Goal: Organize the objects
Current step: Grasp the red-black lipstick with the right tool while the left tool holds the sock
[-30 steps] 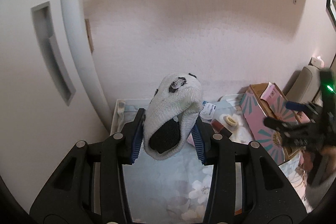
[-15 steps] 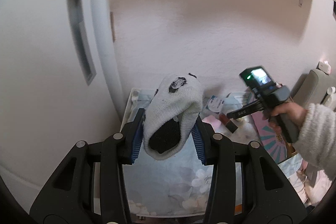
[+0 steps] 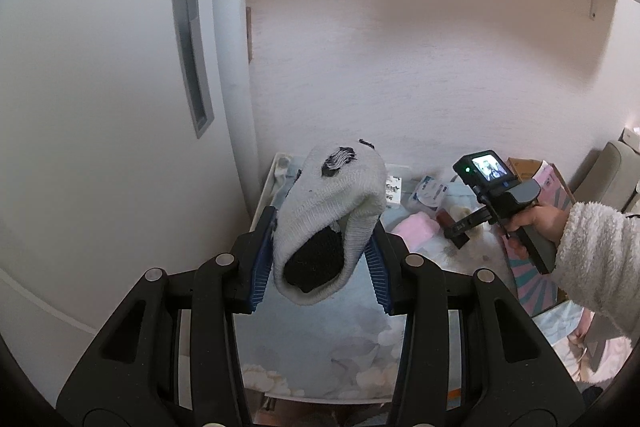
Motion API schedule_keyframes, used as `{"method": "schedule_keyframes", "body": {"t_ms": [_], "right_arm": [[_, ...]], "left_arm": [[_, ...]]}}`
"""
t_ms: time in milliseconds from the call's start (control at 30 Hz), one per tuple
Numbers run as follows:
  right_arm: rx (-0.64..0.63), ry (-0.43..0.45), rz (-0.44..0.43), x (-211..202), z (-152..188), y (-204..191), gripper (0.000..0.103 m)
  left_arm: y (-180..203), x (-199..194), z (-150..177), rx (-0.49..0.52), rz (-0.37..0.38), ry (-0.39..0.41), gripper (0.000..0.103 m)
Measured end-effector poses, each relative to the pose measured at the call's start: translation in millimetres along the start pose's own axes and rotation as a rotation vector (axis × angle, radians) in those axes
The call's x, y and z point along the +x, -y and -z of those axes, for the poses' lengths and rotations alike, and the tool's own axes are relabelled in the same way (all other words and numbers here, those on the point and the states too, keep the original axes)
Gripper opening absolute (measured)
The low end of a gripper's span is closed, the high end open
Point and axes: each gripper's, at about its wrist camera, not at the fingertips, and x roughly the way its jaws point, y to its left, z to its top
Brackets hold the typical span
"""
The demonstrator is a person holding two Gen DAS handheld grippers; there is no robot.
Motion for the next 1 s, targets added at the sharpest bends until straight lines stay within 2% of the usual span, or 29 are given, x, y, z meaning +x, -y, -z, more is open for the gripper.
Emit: {"method": "schedule_keyframes", "body": {"t_ms": [200,467,600,633,733,800,900,1000], "right_arm": [[0.044,0.068,-0.023,-26,16,14,0.018],[0.029,0.321,0.037,-125,68,12,0.018],[0.056,0.474,0.013,-179,93,9,0.018],[0.057,0.498,0.008,-175,86,-4,0.018],[0.073,0.593,-0.003,-202,102,-19,0.018],[0.082,0.631,-0.011,-204,105,-34,0.018],[0.105,0.675,-0.026,-215,121,-45,0.018],[0.101,0.688,-0.003,-217,129,-53,0.018]], "left_arm": [[-5,6,-8,0.013,-0.020,-0.007,0.039],[-9,13,-23,0.005,0.010,-0.011,0.038],[-2,19,-32,0.022,0.028,0.002,0.039],[1,22,-35,0.021,0.033,0.004,0.038],[7,29,-40,0.030,0.049,0.004,0.038],[13,34,-43,0.045,0.061,0.002,0.039],[20,39,-39,0.062,0.079,-0.005,0.039],[22,47,-37,0.069,0.099,-0.022,0.039]]}}
